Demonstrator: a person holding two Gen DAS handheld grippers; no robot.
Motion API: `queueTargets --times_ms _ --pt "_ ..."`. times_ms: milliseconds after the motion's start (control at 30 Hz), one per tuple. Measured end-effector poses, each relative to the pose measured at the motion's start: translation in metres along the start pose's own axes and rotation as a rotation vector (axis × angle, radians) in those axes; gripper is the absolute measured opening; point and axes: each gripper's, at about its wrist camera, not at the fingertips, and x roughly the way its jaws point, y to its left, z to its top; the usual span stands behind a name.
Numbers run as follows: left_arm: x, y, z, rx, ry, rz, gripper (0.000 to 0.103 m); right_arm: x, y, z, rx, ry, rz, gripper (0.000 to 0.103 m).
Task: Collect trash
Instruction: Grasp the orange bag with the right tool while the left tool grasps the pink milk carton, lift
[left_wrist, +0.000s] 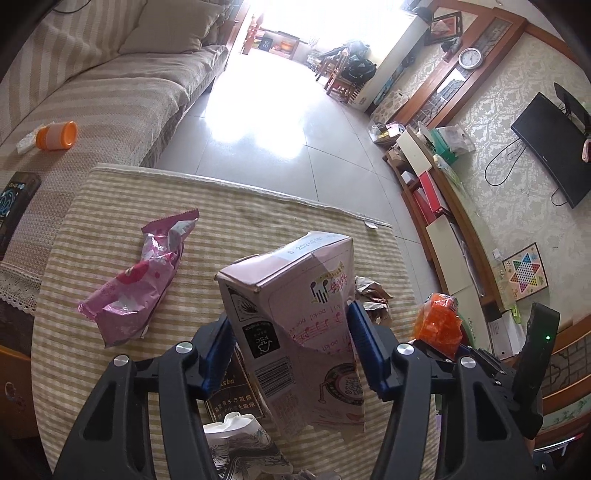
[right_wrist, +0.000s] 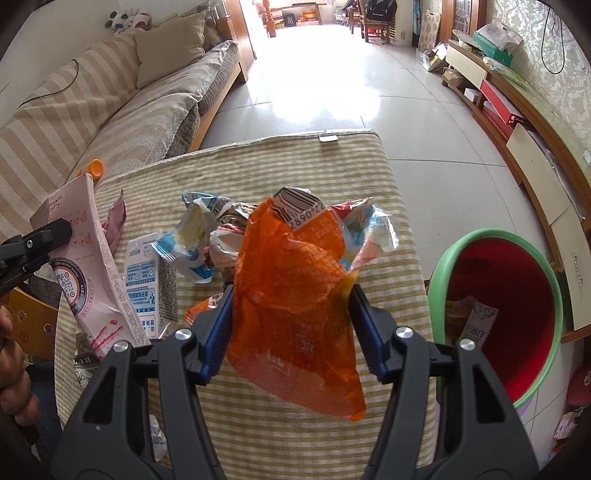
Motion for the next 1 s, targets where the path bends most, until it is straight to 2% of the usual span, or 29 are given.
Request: queueTargets --times_ms 333,567,1000 --pt "-0.028 -0.015 0.007 0.054 -0.046 0.021 0.056 -0.030 0.004 0.006 -0.009 -0.057 0.034 0.059" --pt "-0.046 -0.043 0.012 0.137 -0.082 0.050 0.056 -0.062 0.002 0.012 -0.024 -0.129 0.024 0.059" --pt "-0.049 -0.115 0.013 0.258 -0.085 -0.020 0.056 -0.107 -0.062 0.017 0.109 -0.216 -0.013 0.058"
